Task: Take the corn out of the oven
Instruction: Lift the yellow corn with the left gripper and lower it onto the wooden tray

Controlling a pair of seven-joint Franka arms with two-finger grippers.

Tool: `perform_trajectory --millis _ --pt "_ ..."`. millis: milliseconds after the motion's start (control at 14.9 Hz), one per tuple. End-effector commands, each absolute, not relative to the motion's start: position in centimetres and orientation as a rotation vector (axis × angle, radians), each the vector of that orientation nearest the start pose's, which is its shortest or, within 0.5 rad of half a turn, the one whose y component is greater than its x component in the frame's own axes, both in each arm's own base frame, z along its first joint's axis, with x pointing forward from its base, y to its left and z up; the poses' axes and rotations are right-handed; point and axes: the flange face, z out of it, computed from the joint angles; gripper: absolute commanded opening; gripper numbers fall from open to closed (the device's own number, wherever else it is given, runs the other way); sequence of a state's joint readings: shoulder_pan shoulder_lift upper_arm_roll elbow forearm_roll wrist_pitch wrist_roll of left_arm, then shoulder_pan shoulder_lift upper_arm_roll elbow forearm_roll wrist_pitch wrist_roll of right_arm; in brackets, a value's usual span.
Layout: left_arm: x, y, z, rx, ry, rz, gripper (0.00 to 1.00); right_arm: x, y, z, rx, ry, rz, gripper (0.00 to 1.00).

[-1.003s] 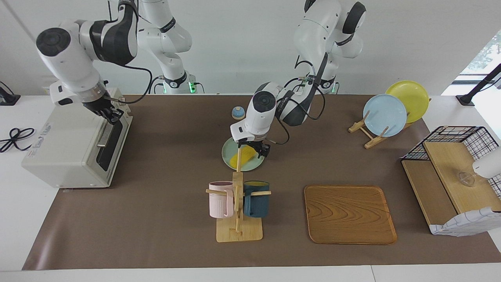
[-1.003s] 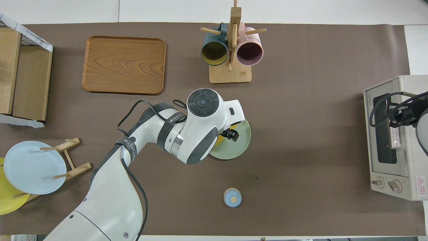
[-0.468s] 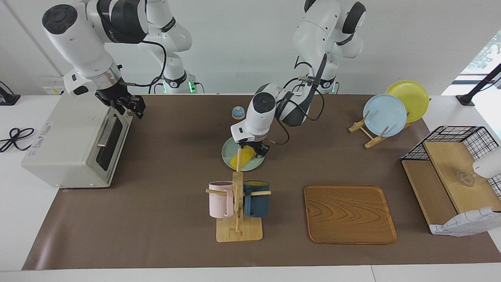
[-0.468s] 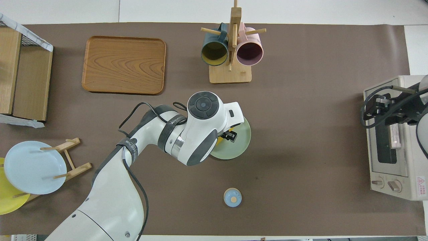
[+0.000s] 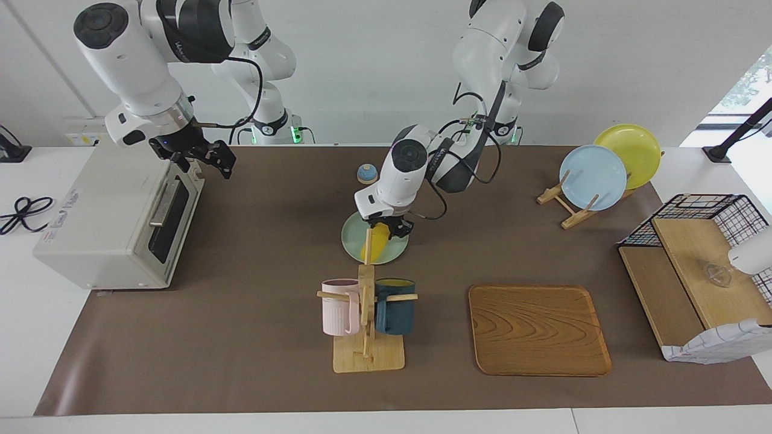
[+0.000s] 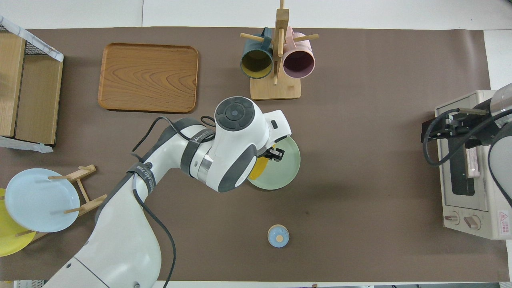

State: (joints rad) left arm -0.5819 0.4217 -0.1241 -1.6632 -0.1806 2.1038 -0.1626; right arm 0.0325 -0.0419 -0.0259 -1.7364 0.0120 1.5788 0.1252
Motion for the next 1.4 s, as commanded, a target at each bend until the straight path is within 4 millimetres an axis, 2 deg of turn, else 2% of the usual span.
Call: perform_trajectory --millis 0,134,268,401,535,669,736,870,936,1003,1137,1271,1338 --pt "53.8 -36.6 42.3 -3.308 0.533 0.116 0.0 54.1 0.4 58.0 -3.125 0.06 0.111 1.0" --pt "56.9 -32.2 44.4 -3.326 0.416 0.082 0.0 54.9 0.1 59.0 -3.146 -0.046 0.046 1.0" --pt "60.0 -28.2 46.1 -3.317 0.313 0.024 0.0 55.2 -0.4 59.5 -3.154 -0.057 0.032 1.0" --pt "62.5 -24.6 45.9 -3.276 0.23 0.0 0.0 56.0 -0.3 59.3 -3.155 -0.061 0.104 1.0" --pt "65.5 -21.1 46.7 -3.264 0.133 -0.044 0.0 56.3 -0.6 59.4 -3.161 -0.096 0.084 1.0" --pt "68.5 -20.2 46.8 -3.231 0.112 -0.023 0.0 56.4 -0.7 59.5 -3.157 -0.076 0.059 1.0" --pt "70.3 -19.0 45.7 -3.203 0.075 -0.027 0.0 56.5 -1.0 59.4 -3.159 -0.065 0.042 1.0" --pt "72.7 -17.8 41.6 -3.162 0.03 -0.031 0.0 56.8 -1.0 59.5 -3.154 -0.069 0.013 1.0" --pt "73.5 -16.4 40.2 -3.148 -0.005 -0.026 0.0 56.8 -0.9 59.5 -3.154 -0.071 0.013 1.0" --pt "73.9 -16.5 39.0 -3.147 -0.008 -0.01 0.0 56.8 -0.9 59.5 -3.151 -0.066 0.015 1.0" --pt "74.9 -16.8 37.6 -3.151 -0.013 -0.033 0.0 56.8 -1.0 59.6 -3.148 -0.063 0.01 1.0" --pt "75.4 -15.1 37.5 -3.158 -0.05 -0.051 0.0 56.8 -0.7 59.6 -3.149 -0.073 0.012 1.0" --pt "75.6 -14.9 37.7 -3.158 -0.055 -0.073 0.0 56.8 -0.6 59.8 -3.155 -0.079 0.006 1.0"
